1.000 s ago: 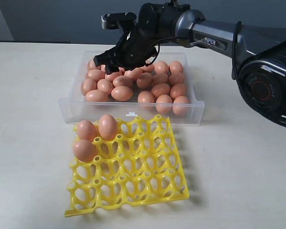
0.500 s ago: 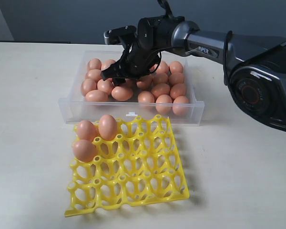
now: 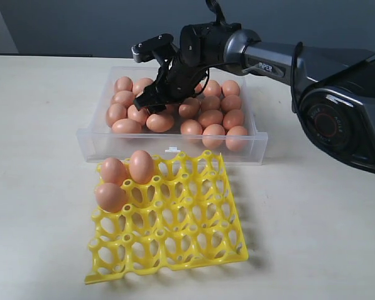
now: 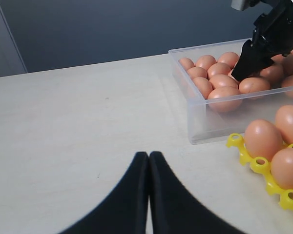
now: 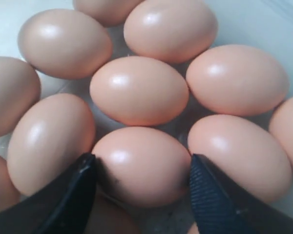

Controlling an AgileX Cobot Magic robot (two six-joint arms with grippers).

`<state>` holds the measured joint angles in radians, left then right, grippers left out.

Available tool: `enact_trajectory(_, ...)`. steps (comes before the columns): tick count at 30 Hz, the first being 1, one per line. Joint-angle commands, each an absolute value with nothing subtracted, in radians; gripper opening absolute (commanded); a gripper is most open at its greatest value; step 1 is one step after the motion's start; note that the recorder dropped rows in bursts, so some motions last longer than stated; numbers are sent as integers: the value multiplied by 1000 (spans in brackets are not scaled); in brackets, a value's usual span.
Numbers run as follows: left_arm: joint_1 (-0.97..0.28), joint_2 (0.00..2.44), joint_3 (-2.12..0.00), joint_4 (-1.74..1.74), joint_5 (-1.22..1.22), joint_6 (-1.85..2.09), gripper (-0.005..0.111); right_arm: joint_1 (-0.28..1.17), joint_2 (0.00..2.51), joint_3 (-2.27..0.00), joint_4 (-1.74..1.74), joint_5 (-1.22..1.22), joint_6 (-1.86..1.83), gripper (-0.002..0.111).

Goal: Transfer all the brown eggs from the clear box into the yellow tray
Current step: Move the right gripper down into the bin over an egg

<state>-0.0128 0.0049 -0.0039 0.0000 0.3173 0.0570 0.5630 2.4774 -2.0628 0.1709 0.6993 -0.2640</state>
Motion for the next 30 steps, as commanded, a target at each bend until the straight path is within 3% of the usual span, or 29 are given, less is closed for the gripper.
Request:
enact_trajectory(1,-9,0,0,0,307,57,0,560,2502,-2059,157,732,-369,54)
enact_trajectory(30,-9,0,0,0,307,57,0,588,2505,-2059,166,753,-621,54)
